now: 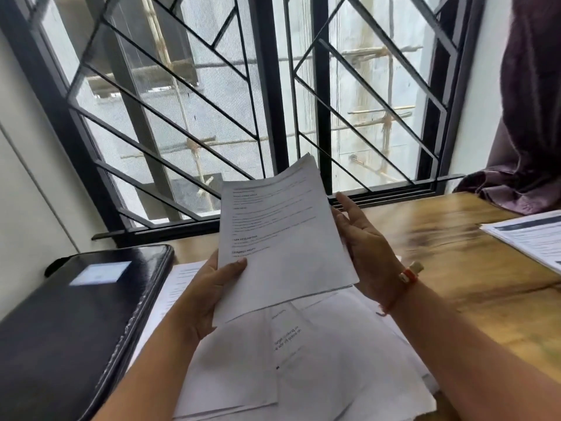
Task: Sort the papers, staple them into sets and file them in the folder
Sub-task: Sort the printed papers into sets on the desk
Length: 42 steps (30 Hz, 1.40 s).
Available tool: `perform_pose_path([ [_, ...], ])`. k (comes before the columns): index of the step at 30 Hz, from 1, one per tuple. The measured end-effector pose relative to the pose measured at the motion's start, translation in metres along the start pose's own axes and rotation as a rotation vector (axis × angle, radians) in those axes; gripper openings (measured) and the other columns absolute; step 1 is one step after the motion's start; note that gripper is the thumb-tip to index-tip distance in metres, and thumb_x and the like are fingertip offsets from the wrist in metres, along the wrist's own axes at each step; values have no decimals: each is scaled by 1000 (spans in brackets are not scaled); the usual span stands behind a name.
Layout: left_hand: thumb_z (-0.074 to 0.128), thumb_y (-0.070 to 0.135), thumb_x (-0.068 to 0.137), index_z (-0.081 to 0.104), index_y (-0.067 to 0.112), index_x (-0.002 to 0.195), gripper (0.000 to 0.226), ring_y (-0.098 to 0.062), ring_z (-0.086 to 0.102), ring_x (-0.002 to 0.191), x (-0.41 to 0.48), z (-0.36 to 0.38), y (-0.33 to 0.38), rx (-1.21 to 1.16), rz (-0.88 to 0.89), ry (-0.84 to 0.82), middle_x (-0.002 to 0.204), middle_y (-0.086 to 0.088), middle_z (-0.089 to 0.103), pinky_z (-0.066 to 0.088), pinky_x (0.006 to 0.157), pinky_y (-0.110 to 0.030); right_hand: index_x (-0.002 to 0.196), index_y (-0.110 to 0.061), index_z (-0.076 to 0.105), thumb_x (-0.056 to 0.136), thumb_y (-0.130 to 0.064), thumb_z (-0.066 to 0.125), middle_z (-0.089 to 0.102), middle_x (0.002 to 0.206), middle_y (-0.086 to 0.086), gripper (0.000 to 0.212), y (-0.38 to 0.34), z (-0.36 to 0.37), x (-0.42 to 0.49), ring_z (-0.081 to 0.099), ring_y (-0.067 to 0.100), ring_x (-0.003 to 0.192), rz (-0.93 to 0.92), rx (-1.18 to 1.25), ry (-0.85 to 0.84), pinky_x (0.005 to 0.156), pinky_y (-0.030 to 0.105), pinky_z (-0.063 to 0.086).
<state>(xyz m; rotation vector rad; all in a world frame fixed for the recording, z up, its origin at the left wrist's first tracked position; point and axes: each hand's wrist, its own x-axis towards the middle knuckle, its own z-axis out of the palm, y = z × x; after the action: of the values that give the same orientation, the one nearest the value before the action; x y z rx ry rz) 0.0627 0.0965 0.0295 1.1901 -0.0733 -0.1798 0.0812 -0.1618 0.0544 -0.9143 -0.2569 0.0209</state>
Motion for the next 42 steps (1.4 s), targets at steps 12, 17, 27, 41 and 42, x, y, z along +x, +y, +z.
perform_pose_path([
  [12, 105, 17, 24, 47, 10, 143, 132, -5, 65, 68, 8, -19, 12, -376, 123, 29, 127, -8, 58, 46, 43, -9, 104, -13, 64, 102, -16, 46, 74, 101, 7, 19, -5, -28, 9, 72, 16, 80, -100, -635, 556, 66, 30, 58],
  [17, 106, 17, 19, 42, 6, 149, 145, -5, 68, 70, 9, -25, 10, -448, 142, -2, 139, -9, 50, 47, 44, -9, 79, -18, 68, 92, -31, 64, 75, 81, -1, 19, 0, -43, 11, 71, 14, 76, 6, -1295, 400, 70, 35, 59],
  [27, 104, 15, 26, 63, 11, 119, 102, -5, 66, 69, 8, -28, 9, -358, 124, 22, 132, -10, 54, 47, 44, -9, 115, -18, 63, 67, -65, 78, 67, 113, 3, 69, 11, -23, -2, 60, 23, 106, 287, -1938, 131, 85, 31, 49],
  [41, 105, 17, 27, 37, 6, 153, 143, -4, 67, 71, 9, -36, 9, -369, 130, 33, 138, -8, 51, 47, 46, -8, 126, -19, 58, 72, -40, 85, 67, 118, 5, 64, 13, -31, 0, 60, 25, 112, 292, -1665, 228, 95, 33, 49],
  [42, 105, 17, 28, 37, 6, 152, 142, -4, 67, 71, 9, -36, 9, -365, 131, 32, 138, -8, 51, 47, 46, -8, 123, -21, 59, 72, -39, 85, 68, 116, 4, 60, 15, -33, 2, 61, 24, 110, 280, -1657, 237, 95, 34, 50],
])
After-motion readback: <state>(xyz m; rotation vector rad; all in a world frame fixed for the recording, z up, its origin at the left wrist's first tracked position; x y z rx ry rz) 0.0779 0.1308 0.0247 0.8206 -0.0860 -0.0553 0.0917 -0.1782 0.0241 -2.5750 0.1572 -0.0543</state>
